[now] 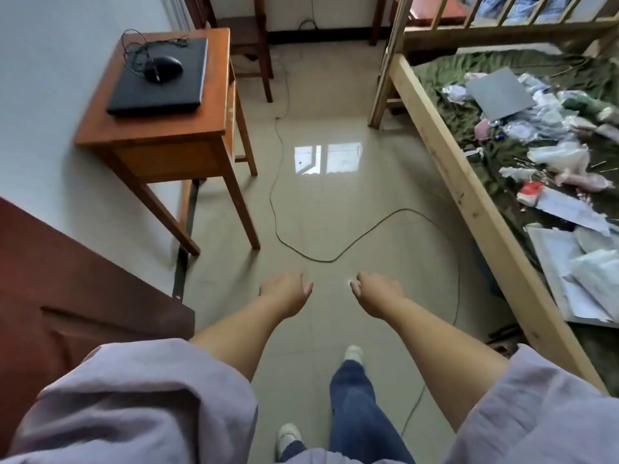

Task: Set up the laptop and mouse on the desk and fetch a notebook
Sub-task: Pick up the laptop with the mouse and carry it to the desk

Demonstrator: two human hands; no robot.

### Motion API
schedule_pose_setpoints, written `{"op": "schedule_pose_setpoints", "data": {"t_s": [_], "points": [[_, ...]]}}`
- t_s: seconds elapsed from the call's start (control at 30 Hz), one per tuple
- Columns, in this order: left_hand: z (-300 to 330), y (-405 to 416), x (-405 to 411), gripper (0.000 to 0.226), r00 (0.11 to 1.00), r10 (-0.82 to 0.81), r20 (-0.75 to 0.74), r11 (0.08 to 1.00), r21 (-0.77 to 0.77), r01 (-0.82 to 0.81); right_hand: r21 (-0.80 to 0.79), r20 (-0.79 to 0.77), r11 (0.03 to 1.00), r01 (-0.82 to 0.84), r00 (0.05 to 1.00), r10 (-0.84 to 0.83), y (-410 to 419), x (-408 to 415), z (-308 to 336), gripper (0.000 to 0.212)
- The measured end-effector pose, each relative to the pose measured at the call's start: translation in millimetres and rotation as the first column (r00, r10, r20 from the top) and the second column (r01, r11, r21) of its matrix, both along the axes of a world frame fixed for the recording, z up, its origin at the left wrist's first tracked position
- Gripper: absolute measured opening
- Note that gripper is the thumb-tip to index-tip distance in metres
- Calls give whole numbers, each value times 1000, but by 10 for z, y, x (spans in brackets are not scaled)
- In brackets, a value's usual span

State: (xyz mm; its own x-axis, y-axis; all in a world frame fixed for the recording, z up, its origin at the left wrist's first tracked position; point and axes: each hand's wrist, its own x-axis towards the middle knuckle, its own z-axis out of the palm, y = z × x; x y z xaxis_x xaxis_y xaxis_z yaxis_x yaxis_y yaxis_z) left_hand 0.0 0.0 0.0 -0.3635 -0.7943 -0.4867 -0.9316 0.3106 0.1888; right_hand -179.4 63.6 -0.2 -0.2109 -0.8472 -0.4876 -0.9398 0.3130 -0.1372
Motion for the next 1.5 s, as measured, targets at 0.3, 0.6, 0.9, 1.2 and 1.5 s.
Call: {"op": "schedule_pose_setpoints", "data": {"t_s": [0.3, 0.6, 0.9, 1.2, 1.5], "points": [[-151, -1164, -832, 44, 990, 141, 31, 987, 71, -143, 43, 49, 998, -41, 998, 39, -1322, -1097, -40, 26], [-106, -2287, -1448, 49, 948, 316, -29, 945, 103, -312, 47, 29, 984, -172, 985, 170, -2719, -1932, 62, 30], [-136, -3991, -1566, 53, 879, 474, -56, 878, 105, -467, -2, 24, 946, -325, 946, 324, -4794, -2082, 141, 31], [201, -5323, -1420, 49, 734, 670, -111, 743, 109, -661, -60, 57, 873, -484, 871, 488, -6628, -1913, 307, 33], [252, -5835, -1029, 52, 346, 933, -97, 347, -3, -938, -62, 61, 583, -810, 580, 812, -8160, -1078, 492, 28]]}}
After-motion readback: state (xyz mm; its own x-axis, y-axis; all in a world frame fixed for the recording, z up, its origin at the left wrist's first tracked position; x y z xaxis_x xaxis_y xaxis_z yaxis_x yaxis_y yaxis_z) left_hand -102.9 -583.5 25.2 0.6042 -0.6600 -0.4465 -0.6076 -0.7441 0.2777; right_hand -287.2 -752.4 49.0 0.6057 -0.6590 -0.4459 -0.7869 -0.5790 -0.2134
